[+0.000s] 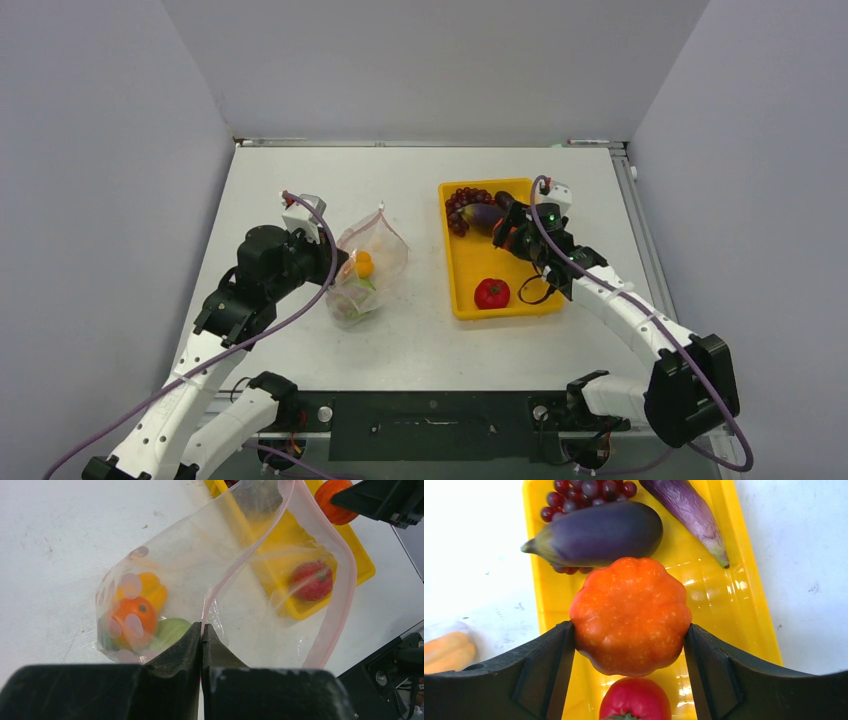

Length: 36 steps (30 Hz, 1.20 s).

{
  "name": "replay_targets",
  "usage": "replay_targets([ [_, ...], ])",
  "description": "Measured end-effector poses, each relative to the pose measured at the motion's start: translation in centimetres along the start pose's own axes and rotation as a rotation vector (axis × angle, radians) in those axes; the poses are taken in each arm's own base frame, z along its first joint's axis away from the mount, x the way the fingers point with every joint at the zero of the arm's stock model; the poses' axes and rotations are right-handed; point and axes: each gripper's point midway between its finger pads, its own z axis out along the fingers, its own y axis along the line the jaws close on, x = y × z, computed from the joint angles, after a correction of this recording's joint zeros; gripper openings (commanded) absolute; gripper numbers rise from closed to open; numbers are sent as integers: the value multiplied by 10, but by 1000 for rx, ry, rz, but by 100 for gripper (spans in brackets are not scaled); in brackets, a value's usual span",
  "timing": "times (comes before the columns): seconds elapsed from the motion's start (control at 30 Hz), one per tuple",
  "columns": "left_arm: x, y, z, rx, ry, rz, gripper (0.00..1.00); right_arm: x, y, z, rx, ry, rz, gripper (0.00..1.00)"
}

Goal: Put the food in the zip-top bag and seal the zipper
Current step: Pick up the fake vegetable from the bin, then place the fake vegetable in the zipper food storage bag.

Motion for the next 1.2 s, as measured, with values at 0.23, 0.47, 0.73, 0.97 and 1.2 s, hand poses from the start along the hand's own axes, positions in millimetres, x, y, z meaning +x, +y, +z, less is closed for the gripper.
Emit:
replay_targets([
  [0.23,0,1,0,-6,-2,0,0,-32,28,-39,-98,-77,-1,34],
  [0.47,-1,1,0,-6,-3,0,0,-41,62,-71,-200,-98,-37,34],
  [0.73,-1,1,0,-6,-3,0,0,-45,104,-101,-326,-105,-74,34],
  [0.97,-1,1,-1,-6,-4,0,0,-40,132,-121,-424,-92,-105,33],
  [1.2,-1,1,-1,-6,-4,1,0,-31,176,-155,-570,-85,-177,34],
])
